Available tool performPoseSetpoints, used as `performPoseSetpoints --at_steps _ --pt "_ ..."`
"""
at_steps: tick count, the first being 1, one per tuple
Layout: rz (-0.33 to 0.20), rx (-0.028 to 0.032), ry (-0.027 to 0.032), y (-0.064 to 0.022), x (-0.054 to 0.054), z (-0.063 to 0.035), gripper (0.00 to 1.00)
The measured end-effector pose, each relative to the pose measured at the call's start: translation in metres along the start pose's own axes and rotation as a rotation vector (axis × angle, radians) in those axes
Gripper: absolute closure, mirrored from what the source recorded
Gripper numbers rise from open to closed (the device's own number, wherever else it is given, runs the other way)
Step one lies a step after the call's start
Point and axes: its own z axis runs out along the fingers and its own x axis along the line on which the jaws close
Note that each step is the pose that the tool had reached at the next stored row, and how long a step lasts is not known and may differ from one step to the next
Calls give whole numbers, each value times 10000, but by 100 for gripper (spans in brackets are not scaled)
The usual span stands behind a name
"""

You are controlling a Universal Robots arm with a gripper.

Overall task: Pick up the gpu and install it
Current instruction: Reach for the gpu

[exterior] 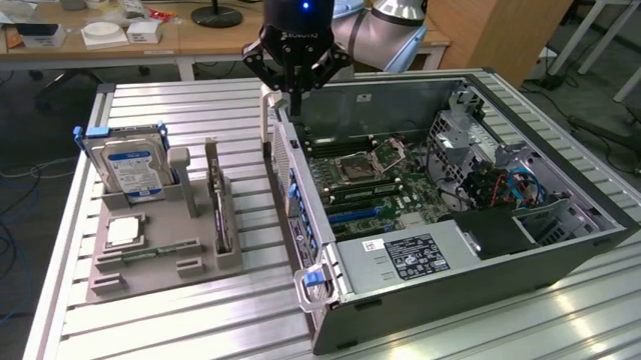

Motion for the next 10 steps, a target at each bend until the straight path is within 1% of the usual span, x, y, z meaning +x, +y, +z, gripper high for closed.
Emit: performPoseSetpoints --at_steps 10 --pt "0 0 4 -14 105 2 90"
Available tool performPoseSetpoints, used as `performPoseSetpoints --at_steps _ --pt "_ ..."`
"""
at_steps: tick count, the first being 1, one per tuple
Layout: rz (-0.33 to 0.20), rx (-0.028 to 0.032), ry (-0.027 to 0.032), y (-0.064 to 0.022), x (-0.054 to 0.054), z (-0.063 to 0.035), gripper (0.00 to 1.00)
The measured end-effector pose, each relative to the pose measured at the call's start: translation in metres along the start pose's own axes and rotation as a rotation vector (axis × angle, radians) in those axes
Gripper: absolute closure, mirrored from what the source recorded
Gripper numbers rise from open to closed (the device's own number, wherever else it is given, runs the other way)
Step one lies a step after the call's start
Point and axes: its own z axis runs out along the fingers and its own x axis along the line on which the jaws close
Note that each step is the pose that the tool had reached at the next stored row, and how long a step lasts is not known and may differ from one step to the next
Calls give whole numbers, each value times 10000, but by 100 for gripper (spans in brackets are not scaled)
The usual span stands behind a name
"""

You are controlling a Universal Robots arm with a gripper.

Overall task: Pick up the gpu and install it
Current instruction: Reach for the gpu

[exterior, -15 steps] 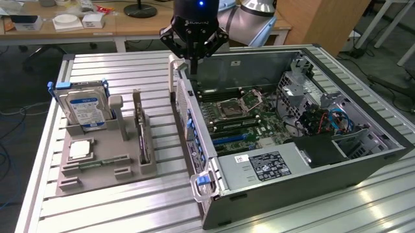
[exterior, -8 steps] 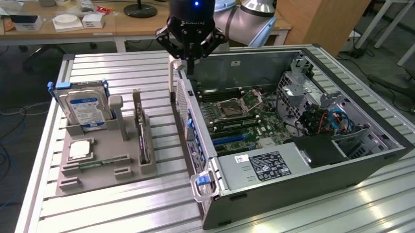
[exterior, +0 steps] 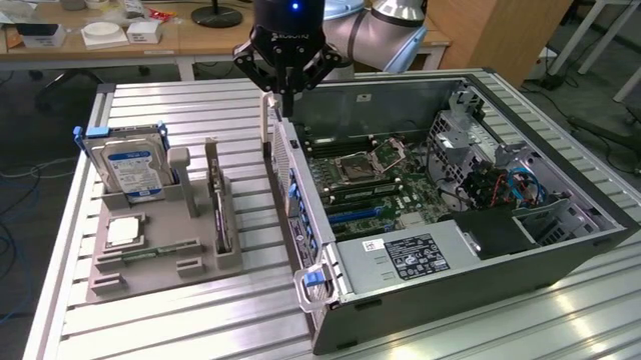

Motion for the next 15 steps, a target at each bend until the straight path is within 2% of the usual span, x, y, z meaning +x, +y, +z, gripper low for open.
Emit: performPoseSetpoints --at_steps 15 --pt "0 0 4 -26 171 4 90"
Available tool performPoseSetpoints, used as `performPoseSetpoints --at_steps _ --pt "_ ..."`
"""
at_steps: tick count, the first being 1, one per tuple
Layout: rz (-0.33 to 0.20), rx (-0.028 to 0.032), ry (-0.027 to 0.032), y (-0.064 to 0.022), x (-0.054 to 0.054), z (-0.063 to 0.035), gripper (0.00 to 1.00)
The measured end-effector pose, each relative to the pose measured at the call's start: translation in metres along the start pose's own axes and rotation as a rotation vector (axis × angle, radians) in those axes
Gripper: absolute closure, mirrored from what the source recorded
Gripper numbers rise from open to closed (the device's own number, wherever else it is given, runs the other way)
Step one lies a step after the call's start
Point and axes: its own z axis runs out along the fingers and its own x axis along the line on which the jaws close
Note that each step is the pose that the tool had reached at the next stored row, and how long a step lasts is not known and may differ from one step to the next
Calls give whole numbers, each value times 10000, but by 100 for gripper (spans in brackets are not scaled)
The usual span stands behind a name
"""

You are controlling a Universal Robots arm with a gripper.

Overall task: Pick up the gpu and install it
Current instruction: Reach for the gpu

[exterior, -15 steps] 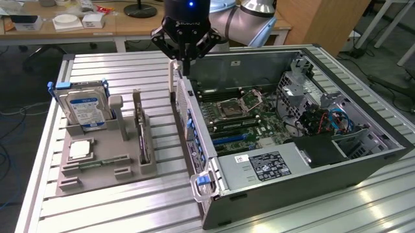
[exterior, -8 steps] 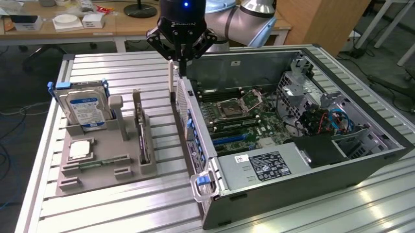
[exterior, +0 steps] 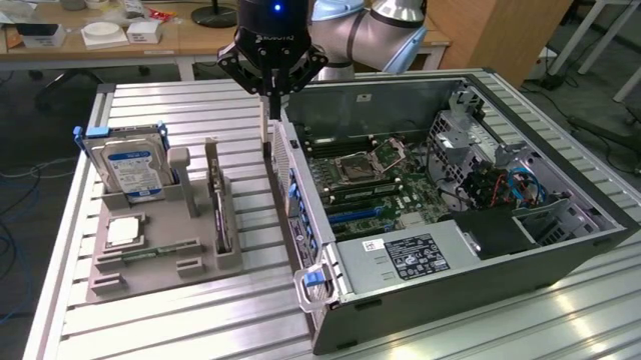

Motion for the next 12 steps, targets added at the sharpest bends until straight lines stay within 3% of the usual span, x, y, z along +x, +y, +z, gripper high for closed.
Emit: performPoseSetpoints --at_steps 12 --pt "0 1 2 -25 161 1 90"
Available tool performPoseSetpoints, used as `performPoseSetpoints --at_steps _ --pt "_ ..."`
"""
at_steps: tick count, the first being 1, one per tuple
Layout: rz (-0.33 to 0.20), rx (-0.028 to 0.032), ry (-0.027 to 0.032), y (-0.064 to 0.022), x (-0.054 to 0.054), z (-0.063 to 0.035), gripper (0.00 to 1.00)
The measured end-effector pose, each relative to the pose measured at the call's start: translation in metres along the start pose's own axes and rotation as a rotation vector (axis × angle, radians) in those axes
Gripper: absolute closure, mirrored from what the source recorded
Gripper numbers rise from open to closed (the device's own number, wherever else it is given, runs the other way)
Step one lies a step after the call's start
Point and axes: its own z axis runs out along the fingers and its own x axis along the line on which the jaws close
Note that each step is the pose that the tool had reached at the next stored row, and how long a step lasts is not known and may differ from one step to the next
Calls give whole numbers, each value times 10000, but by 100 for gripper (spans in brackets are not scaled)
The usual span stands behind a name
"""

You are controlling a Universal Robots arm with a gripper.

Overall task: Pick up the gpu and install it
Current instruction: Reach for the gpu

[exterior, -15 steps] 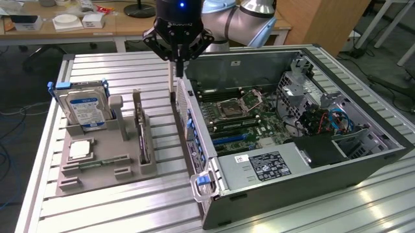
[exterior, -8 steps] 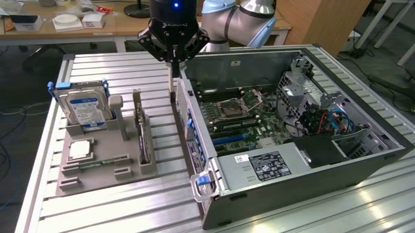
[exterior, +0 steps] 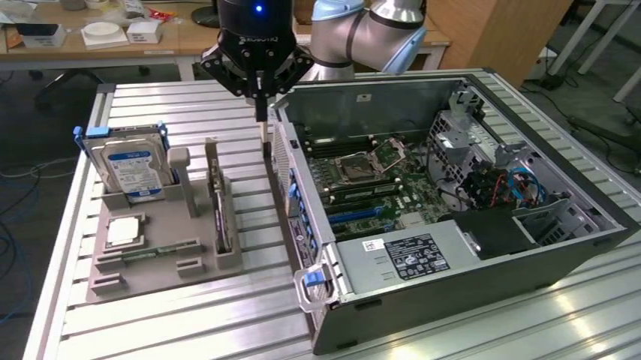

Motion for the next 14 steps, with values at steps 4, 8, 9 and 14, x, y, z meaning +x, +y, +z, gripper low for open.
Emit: performPoseSetpoints --at_steps 4,8,9,14 --pt "0 -1 0 -9 60 1 90" --pt "1 0 2 -17 114 1 90" --pt "1 0 2 -19 127 2 90" --pt "0 0 7 -26 185 3 90"
